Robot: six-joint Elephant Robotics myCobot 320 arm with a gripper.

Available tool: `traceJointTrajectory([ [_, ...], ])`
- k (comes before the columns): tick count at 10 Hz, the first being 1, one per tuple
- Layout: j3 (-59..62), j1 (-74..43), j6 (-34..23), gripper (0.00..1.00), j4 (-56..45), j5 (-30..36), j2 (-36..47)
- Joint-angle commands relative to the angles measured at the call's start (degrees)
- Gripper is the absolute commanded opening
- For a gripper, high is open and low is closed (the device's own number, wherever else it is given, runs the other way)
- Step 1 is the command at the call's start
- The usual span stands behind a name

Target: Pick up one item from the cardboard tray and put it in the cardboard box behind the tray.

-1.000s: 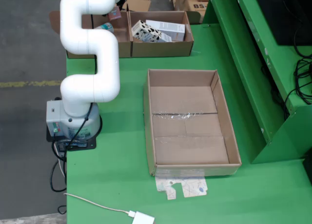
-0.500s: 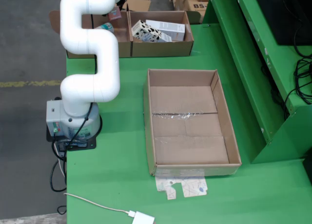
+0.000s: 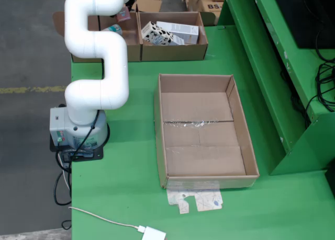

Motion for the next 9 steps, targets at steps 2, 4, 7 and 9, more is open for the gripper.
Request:
traceJointTrajectory([
  [2,1.7,-0.1,-0.3,0.6,0.8,-0.4,1.8],
  [4,1.7,-0.1,-0.3,0.8,0.8,-0.4,1.8],
  [7,1.7,-0.1,-0.3,1.0,0.8,-0.4,1.8],
  [9,1.8,-0.1,-0.3,1.0,0.8,-0.4,1.8],
])
